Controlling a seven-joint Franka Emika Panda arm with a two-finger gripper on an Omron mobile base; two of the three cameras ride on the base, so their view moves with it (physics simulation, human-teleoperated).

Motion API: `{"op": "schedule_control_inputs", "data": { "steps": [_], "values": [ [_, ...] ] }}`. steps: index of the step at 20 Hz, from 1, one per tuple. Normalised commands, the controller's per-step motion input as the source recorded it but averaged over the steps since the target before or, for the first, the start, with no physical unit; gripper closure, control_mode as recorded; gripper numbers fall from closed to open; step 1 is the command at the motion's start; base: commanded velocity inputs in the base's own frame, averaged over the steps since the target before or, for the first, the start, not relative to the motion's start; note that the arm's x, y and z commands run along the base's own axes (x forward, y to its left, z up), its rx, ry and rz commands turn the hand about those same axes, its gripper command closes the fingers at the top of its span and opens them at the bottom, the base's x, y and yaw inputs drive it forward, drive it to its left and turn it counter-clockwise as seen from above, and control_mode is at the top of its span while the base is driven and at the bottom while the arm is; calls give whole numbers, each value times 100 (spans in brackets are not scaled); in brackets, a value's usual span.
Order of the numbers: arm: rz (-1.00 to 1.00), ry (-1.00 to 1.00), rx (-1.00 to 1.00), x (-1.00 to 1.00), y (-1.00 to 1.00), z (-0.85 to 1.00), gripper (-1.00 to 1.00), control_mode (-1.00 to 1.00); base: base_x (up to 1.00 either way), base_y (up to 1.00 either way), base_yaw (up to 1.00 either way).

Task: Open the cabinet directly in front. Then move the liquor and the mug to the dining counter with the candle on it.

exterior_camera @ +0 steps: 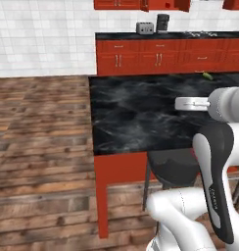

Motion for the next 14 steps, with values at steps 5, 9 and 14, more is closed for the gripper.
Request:
{"op": "schedule_control_inputs", "data": {
  "steps": [5, 9, 14],
  "values": [
    [0, 0, 0, 0, 0, 0, -100, 100, 6, 100, 0],
    [0, 0, 0, 0, 0, 0, -100, 100, 1, 100, 0],
    [0, 0, 0, 0, 0, 0, -100, 100, 2, 100, 0]
  ]
}}
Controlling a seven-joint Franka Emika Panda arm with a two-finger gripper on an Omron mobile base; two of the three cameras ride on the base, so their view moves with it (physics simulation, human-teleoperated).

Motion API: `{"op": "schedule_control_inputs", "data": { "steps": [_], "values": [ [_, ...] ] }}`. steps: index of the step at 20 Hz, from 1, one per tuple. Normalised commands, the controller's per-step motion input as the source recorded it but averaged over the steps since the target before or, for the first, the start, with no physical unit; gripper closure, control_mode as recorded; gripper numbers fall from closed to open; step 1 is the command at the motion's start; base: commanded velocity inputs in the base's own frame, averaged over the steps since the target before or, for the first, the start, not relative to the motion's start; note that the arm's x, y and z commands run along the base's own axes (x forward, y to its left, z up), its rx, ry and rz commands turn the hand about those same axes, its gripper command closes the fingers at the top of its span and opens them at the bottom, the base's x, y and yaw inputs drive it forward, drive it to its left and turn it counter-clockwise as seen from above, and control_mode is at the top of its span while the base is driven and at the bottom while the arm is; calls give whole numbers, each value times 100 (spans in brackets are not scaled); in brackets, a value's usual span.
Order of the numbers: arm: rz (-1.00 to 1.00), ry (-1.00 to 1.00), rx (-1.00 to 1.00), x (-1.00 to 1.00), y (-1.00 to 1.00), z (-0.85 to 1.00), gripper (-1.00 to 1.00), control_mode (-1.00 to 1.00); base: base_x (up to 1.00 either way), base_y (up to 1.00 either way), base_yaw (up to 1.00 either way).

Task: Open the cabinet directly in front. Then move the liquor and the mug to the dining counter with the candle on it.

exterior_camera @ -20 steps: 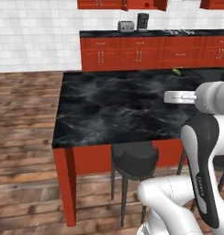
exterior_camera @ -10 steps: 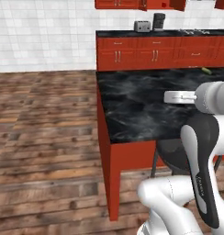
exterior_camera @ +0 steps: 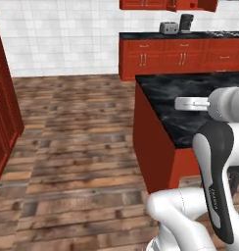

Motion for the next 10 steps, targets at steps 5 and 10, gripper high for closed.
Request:
{"op": "schedule_control_inputs", "data": {
  "steps": [5, 10],
  "values": [
    [0, 0, 0, 0, 0, 0, -100, 100, 7, 100, 0],
    [0, 0, 0, 0, 0, 0, -100, 100, 30, 100, -2]
  ]
}}
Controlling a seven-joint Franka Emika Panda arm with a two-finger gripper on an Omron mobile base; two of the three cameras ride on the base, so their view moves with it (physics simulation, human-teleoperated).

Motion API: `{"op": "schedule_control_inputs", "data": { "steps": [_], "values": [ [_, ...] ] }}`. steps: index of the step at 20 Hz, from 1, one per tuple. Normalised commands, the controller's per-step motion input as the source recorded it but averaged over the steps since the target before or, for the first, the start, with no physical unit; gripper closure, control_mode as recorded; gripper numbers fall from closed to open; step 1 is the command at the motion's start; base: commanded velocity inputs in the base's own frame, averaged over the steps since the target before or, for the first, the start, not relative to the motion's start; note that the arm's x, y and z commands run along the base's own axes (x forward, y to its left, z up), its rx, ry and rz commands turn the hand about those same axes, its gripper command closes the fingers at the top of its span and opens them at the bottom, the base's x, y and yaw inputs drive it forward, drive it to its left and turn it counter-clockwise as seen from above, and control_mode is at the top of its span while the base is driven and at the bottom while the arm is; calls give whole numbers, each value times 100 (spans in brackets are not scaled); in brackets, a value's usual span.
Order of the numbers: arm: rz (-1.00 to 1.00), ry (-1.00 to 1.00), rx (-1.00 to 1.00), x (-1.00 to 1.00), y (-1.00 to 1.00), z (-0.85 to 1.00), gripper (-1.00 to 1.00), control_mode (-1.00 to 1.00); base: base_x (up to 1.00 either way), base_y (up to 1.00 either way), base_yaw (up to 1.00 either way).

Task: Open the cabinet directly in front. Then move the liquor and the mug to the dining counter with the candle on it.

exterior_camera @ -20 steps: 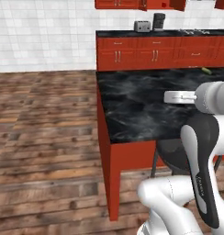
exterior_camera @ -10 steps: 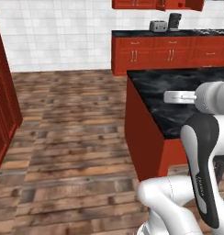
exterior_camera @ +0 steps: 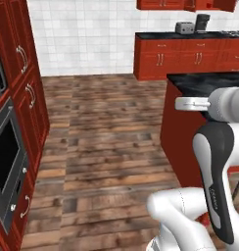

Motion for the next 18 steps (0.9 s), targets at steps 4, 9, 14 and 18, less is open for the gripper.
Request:
{"op": "schedule_control_inputs", "data": {
  "steps": [4, 9, 14, 18],
  "values": [
    [0, 0, 0, 0, 0, 0, -100, 100, 86, 91, -14],
    [0, 0, 0, 0, 0, 0, -100, 100, 100, 40, -22],
    [0, 0, 0, 0, 0, 0, -100, 100, 100, 29, -21],
    [0, 0, 0, 0, 0, 0, -100, 100, 100, 20, -15]
  ]
}}
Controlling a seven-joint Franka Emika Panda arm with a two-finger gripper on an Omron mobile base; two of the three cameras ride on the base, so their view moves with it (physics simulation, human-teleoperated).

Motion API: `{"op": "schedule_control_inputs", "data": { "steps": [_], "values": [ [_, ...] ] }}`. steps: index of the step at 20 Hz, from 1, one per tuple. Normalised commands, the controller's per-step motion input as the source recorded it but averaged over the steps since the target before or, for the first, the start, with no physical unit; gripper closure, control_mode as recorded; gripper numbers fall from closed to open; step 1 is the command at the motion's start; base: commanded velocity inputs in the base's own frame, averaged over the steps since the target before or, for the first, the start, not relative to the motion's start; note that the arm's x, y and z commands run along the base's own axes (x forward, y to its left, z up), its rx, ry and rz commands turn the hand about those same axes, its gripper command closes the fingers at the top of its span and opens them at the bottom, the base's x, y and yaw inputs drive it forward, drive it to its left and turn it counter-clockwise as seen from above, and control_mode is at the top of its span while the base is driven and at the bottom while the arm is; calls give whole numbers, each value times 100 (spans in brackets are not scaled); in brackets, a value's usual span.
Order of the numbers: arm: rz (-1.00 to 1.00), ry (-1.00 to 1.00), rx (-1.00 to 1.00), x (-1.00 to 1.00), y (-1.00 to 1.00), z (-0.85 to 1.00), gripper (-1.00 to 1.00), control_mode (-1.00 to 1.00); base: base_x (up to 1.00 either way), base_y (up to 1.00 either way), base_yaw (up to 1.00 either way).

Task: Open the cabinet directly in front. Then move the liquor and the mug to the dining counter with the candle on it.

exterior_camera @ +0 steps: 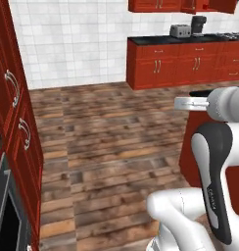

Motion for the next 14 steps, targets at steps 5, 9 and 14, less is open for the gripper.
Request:
{"op": "schedule_control_inputs", "data": {
  "steps": [5, 9, 14],
  "values": [
    [0, 0, 0, 0, 0, 0, -100, 100, 100, 33, -9],
    [0, 0, 0, 0, 0, 0, -100, 100, 100, 16, 0],
    [0, 0, 0, 0, 0, 0, -100, 100, 100, 18, 0]
  ]
}}
